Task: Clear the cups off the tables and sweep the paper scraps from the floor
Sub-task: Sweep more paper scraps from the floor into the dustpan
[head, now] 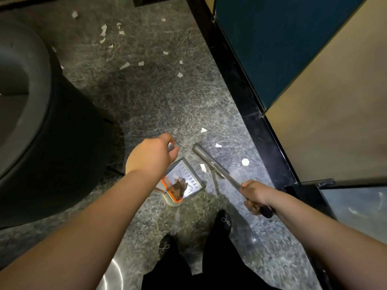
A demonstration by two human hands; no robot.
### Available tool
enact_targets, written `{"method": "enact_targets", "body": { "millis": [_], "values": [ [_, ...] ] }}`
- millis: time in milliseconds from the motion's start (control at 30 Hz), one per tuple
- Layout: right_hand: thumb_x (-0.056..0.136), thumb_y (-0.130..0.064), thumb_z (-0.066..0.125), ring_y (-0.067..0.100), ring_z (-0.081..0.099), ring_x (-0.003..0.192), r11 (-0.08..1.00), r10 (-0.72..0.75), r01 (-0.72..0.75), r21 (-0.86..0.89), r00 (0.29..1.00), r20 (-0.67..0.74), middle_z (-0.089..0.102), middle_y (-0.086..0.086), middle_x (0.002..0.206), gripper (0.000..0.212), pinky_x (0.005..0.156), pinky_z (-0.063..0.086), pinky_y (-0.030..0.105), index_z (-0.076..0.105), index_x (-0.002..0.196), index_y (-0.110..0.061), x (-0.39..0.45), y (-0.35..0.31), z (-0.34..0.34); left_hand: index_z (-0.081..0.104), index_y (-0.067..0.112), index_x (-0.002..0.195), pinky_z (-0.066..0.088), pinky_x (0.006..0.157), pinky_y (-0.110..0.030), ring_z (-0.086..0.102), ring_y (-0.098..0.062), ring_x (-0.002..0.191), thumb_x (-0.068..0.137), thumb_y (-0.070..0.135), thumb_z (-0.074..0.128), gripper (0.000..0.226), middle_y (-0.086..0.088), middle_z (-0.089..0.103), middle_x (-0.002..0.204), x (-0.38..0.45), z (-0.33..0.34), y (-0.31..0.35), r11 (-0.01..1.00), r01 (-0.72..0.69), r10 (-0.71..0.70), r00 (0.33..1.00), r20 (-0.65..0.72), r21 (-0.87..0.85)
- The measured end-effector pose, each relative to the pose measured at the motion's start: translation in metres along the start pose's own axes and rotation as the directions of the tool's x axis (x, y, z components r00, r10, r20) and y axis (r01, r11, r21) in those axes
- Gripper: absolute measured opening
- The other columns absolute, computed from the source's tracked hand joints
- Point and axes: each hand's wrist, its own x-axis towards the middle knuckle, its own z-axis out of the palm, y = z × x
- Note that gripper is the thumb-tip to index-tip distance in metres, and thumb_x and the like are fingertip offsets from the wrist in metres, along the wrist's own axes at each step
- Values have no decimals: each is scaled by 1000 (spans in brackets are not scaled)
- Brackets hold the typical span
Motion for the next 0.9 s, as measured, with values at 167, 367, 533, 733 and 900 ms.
{"method": "enact_targets", "body": {
  "millis": [167, 367, 533, 733, 900],
  "values": [
    [99, -14, 36, 13, 38, 41, 1000, 8, -13, 25, 980, 198, 44, 4, 53, 19, 40, 33, 20, 45, 83, -10, -4, 1, -5, 57, 27, 100, 51, 56, -35, 61, -27, 70, 93, 49, 55, 23, -3, 65, 77, 12, 3, 15, 999, 13, -11, 999, -32, 51],
    [102, -18, 39, 9, 34, 37, 951, 40, -113, 288, 968, 248, 40, 6, 58, 14, 38, 30, 15, 53, 100, -19, -28, 17, -19, 60, 30, 95, 51, 55, -33, 60, -21, 66, 90, 49, 61, 19, 1, 63, 71, 21, 0, 28, 1000, 11, -10, 998, -58, 18],
    [101, -14, 39, 15, 37, 38, 952, -39, 3, 306, 993, 110, 43, 9, 58, 15, 39, 32, 18, 52, 93, -14, -37, 28, -48, 61, 30, 88, 51, 55, -33, 57, -17, 60, 87, 47, 66, 18, 9, 55, 60, 29, -1, 43, 999, -48, 47, 997, -59, -12],
    [100, -23, 42, 19, 39, 39, 944, -102, 101, 314, 995, -13, 44, 6, 48, 25, 41, 33, 23, 47, 79, -11, -33, 56, -93, 61, 31, 89, 51, 59, -34, 60, -21, 65, 87, 47, 65, 17, 5, 61, 66, 47, 11, 79, 992, -122, 122, 992, -20, -12],
    [100, -12, 35, 18, 37, 37, 948, -4, 44, 317, 992, -127, 42, 6, 48, 29, 39, 29, 26, 40, 72, -11, -25, 73, -129, 61, 27, 96, 52, 64, -36, 65, -30, 79, 89, 47, 62, 21, -6, 69, 80, 65, 22, 114, 989, -144, 143, 989, 28, 21]
  ]
}}
